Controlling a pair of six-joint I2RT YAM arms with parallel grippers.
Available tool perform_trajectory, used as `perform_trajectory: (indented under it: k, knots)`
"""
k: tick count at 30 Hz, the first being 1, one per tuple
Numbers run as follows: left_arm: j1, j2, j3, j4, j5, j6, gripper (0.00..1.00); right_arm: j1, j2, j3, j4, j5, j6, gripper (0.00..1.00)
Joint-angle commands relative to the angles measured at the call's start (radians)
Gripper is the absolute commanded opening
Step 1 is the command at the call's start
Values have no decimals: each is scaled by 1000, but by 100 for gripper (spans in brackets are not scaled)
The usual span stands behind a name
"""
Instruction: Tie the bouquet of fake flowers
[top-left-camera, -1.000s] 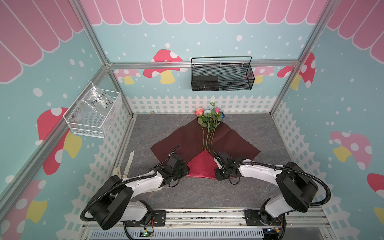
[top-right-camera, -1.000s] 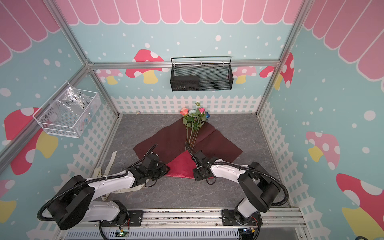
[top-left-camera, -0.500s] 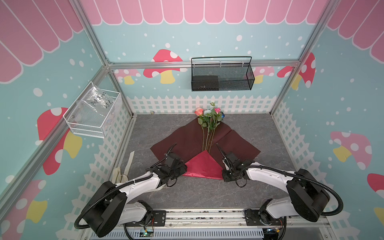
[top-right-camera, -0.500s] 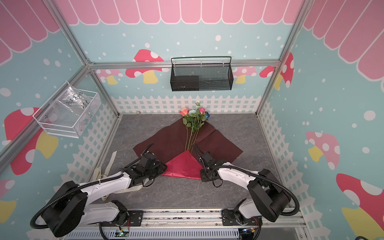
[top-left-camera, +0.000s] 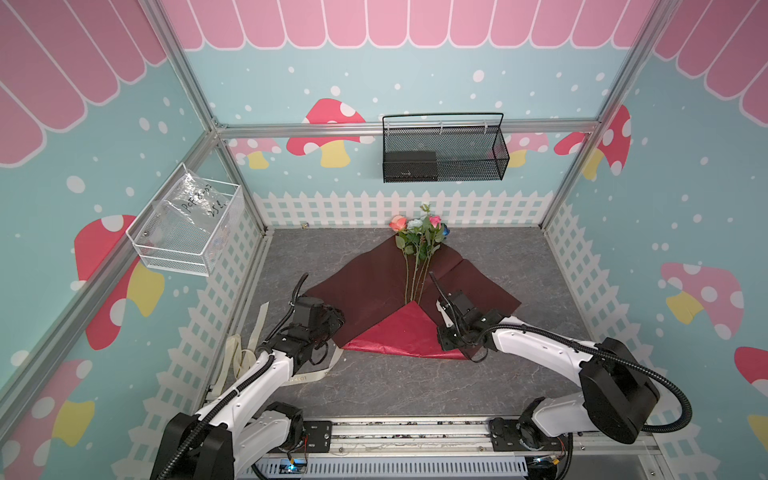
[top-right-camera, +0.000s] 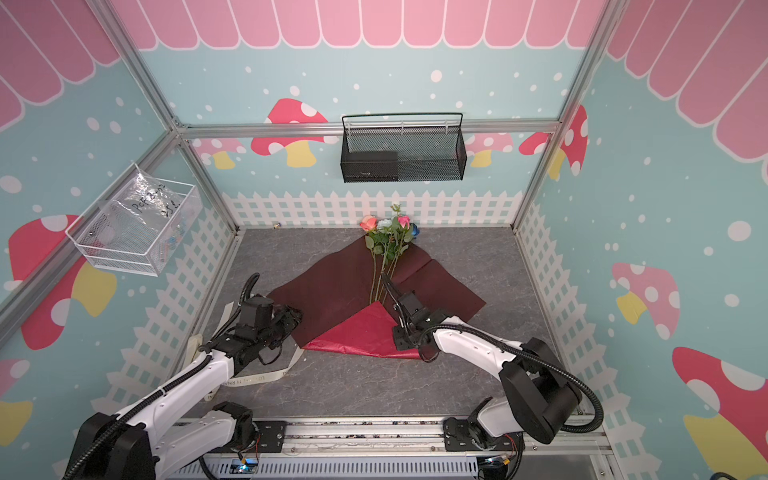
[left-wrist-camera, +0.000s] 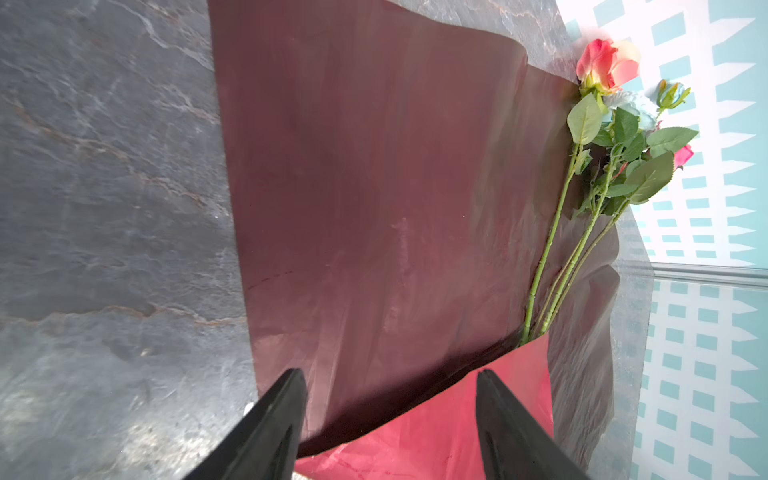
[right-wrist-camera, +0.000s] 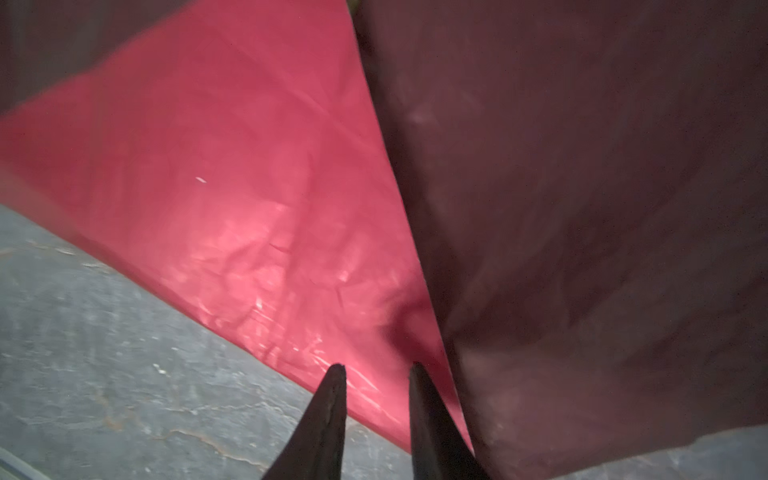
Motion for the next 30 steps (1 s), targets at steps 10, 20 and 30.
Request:
perform_trajectory:
  k: [10, 20, 30]
  knots:
    - [-46, -88, -106, -58, 180, -109, 68, 122, 192, 167, 192, -138, -43, 26]
    - [-202, -31, -143, 10, 86, -218, 70, 132, 326, 236, 270, -219, -37, 25]
    - [-210, 53, -207, 241, 45, -257, 78, 136, 418, 286, 283, -234, -37, 23]
